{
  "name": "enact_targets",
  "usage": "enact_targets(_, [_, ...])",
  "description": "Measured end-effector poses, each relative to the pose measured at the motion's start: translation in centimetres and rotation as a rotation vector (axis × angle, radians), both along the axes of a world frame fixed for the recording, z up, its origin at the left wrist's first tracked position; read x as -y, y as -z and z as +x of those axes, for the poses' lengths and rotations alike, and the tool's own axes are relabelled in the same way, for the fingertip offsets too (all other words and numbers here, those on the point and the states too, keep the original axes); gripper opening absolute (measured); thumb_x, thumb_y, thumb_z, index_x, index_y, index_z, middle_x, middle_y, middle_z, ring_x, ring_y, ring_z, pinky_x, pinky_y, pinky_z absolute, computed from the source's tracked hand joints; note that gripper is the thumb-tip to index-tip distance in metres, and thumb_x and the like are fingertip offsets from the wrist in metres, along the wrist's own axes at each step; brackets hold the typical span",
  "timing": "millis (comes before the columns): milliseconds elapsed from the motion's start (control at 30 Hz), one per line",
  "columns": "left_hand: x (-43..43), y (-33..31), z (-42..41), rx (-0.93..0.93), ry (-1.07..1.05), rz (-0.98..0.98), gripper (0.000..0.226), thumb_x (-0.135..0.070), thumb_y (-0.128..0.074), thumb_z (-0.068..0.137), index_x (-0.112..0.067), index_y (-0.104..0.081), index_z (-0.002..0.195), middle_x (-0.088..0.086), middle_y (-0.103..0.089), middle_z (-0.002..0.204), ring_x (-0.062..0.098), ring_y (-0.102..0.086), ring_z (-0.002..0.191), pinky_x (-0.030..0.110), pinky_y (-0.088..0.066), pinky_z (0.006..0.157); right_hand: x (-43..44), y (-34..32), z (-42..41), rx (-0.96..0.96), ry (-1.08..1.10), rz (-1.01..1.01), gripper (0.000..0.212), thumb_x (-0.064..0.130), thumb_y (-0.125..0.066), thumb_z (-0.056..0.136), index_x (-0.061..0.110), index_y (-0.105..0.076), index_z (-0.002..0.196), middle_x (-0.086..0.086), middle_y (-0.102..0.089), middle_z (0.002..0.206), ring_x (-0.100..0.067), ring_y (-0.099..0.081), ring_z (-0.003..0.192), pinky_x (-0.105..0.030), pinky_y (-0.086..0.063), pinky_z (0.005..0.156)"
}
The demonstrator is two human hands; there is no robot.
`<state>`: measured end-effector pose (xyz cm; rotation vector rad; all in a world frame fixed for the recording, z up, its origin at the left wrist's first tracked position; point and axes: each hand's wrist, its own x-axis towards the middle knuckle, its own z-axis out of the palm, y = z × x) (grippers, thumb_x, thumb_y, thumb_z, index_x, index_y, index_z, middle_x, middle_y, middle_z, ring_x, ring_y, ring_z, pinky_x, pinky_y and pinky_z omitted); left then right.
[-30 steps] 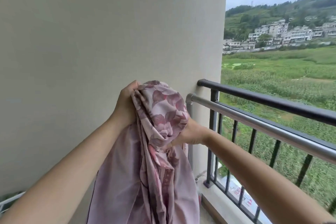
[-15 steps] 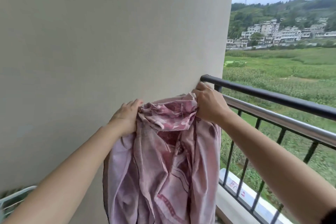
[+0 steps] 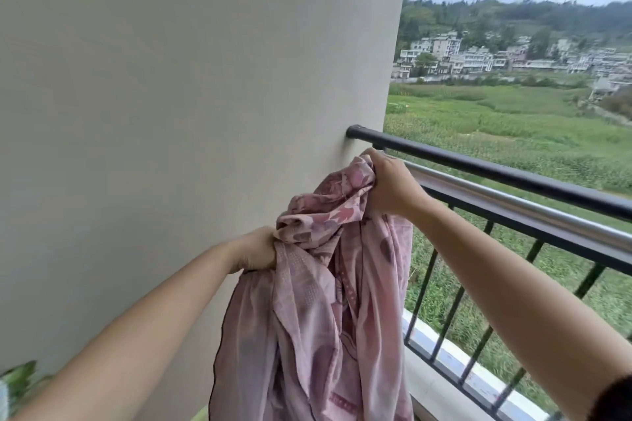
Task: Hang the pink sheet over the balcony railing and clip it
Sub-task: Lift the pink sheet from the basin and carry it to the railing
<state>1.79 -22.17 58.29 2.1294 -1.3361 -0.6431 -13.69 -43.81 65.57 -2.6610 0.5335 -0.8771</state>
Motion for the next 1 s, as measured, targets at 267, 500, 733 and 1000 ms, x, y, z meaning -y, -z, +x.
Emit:
enact_targets(267, [4.0, -5.2, 0.2, 0.323, -0.354, -0.392, 0.032, -0.022, -0.043, 0.079, -0.012, -0.071, 0.089, 0.012, -0.073, 0.099, 0.031, -0.066, 0.092, 0.034, -0.049, 0.077, -3.7, 3.6, -2.9, -0.544, -0.240, 0.582, 0.029, 0.012, -0.074, 0.081, 0.025, -0.060, 0.103, 0.002, -0.070, 0.096, -0.013, -0.068, 0.089, -0.041, -0.055, 0.096])
enact_targets(500, [6.3, -6.8, -0.5, 0.536, -0.248, -0.355, 0.031, -0.038, -0.035, 0.067, -0.021, -0.058, 0.078, 0.011, -0.071, 0.096, 0.028, -0.059, 0.079, 0.029, -0.039, 0.067, -5.3, 7.0, -1.8, -0.050, -0.370, 0.728, 0.055, 0.027, -0.090, 0.071, 0.036, -0.065, 0.120, 0.015, -0.070, 0.117, -0.002, -0.063, 0.112, -0.025, -0.050, 0.102])
enact_targets(733, [4.0, -7.3, 2.8, 0.961, -0.019, 0.043, 0.058, -0.071, -0.048, 0.059, -0.029, -0.056, 0.098, -0.001, -0.069, 0.095, 0.028, -0.067, 0.090, 0.029, -0.047, 0.063, 0.6, 2.4, -1.9, -0.330, 0.046, 0.051, 0.020, 0.039, -0.070, 0.077, 0.020, -0.063, 0.080, 0.008, -0.067, 0.081, -0.017, -0.063, 0.075, -0.038, -0.059, 0.070])
enact_targets(1000, [4.6, -11.4, 3.7, 0.588, -0.060, 0.041, 0.046, -0.047, -0.072, 0.054, -0.037, -0.053, 0.095, -0.008, -0.067, 0.093, 0.023, -0.064, 0.091, 0.030, -0.048, 0.071, 3.4, -3.2, 0.4, -0.290, 0.033, -0.388, 0.031, 0.050, -0.053, 0.073, 0.024, -0.052, 0.089, 0.002, -0.062, 0.080, -0.023, -0.064, 0.077, -0.038, -0.055, 0.059])
